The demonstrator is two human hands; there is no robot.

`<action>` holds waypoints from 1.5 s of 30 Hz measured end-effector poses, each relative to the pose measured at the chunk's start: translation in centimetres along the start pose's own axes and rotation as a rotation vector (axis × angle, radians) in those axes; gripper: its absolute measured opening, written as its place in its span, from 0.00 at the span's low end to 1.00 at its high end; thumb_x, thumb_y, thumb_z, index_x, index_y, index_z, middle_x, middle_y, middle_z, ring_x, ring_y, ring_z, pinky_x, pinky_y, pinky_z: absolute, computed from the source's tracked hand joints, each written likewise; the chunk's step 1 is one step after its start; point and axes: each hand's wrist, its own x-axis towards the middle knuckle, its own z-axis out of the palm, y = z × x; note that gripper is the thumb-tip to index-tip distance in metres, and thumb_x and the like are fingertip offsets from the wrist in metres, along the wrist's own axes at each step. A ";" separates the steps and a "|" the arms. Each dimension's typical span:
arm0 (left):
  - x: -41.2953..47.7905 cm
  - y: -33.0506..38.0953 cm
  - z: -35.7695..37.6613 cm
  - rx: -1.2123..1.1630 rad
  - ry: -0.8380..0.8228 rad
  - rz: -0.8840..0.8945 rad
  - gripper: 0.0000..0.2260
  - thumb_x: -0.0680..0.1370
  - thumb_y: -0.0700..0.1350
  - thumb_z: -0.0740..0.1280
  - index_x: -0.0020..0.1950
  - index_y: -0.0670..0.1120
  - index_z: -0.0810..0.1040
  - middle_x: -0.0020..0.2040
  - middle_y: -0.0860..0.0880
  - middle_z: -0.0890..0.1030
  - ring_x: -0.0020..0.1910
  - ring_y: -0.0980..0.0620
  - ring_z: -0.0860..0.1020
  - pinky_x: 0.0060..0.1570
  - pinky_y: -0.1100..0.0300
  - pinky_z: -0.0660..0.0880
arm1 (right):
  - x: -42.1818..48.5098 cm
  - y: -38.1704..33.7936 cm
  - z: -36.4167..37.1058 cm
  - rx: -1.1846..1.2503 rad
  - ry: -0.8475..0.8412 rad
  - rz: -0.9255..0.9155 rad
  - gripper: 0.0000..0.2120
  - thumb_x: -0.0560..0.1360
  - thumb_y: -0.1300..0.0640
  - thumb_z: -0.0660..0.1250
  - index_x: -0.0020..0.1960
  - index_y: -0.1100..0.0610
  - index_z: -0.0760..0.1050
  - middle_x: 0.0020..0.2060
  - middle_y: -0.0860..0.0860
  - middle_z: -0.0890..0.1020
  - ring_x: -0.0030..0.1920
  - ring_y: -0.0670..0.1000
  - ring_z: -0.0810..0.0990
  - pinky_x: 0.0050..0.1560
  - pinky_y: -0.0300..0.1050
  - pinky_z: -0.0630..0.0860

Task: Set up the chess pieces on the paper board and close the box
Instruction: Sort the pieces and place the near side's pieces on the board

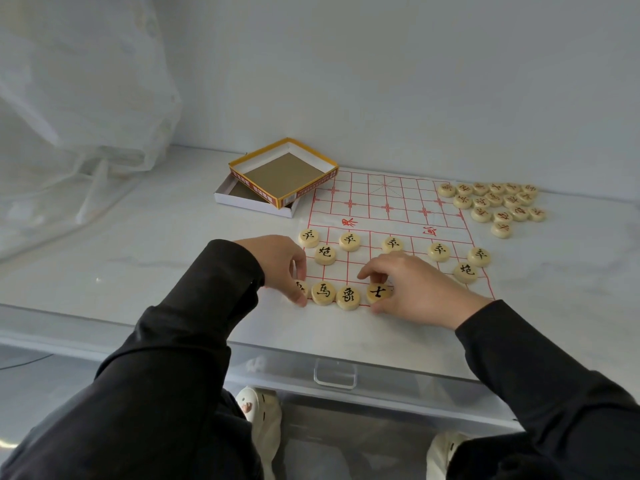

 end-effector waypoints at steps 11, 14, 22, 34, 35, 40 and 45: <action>0.1 0.1 0.2 -0.045 -0.011 0.022 0.12 0.69 0.47 0.75 0.48 0.49 0.75 0.40 0.53 0.73 0.39 0.52 0.73 0.30 0.68 0.70 | 0.1 -0.6 0.6 -0.019 -0.018 -0.035 0.23 0.71 0.53 0.72 0.64 0.48 0.71 0.54 0.45 0.75 0.51 0.45 0.73 0.50 0.36 0.70; 0.1 0.1 0.1 -0.046 -0.005 0.029 0.12 0.69 0.47 0.75 0.48 0.49 0.75 0.40 0.53 0.73 0.38 0.53 0.73 0.30 0.68 0.70 | 0.2 -0.4 0.6 -0.014 -0.020 -0.047 0.23 0.70 0.54 0.72 0.64 0.49 0.71 0.54 0.45 0.76 0.51 0.44 0.73 0.50 0.37 0.71; -0.2 0.7 -0.3 -0.068 0.101 0.062 0.14 0.71 0.51 0.73 0.53 0.50 0.76 0.42 0.55 0.73 0.36 0.55 0.71 0.31 0.68 0.69 | 0.3 0.0 0.2 0.029 0.011 -0.046 0.21 0.71 0.50 0.71 0.63 0.50 0.72 0.52 0.46 0.76 0.52 0.46 0.74 0.55 0.43 0.74; 2.8 6.3 -0.8 -0.079 0.545 0.077 0.10 0.78 0.50 0.62 0.56 0.50 0.77 0.54 0.50 0.77 0.48 0.53 0.72 0.49 0.60 0.71 | 0.5 3.4 -1.9 0.062 0.319 0.076 0.11 0.77 0.53 0.65 0.58 0.52 0.77 0.53 0.47 0.79 0.53 0.45 0.75 0.55 0.43 0.73; 3.4 6.9 -0.8 -0.076 0.565 0.083 0.10 0.78 0.50 0.62 0.57 0.50 0.76 0.57 0.50 0.76 0.51 0.53 0.73 0.52 0.59 0.71 | 0.5 3.9 -2.1 0.055 0.335 0.090 0.11 0.77 0.53 0.65 0.58 0.52 0.77 0.54 0.47 0.78 0.54 0.45 0.75 0.55 0.42 0.73; 5.9 8.1 -0.4 0.054 0.663 0.059 0.14 0.78 0.49 0.61 0.63 0.51 0.74 0.72 0.49 0.63 0.73 0.47 0.56 0.70 0.49 0.56 | 1.2 4.7 -1.9 0.003 0.353 0.100 0.12 0.78 0.54 0.63 0.60 0.52 0.75 0.58 0.48 0.76 0.61 0.47 0.71 0.60 0.42 0.69; 6.7 5.6 -0.8 0.202 0.667 -0.122 0.17 0.78 0.49 0.60 0.67 0.53 0.71 0.76 0.47 0.54 0.75 0.43 0.44 0.71 0.39 0.45 | 2.9 3.9 -1.8 0.021 0.351 0.088 0.13 0.78 0.55 0.61 0.62 0.52 0.74 0.61 0.47 0.75 0.64 0.47 0.68 0.63 0.42 0.66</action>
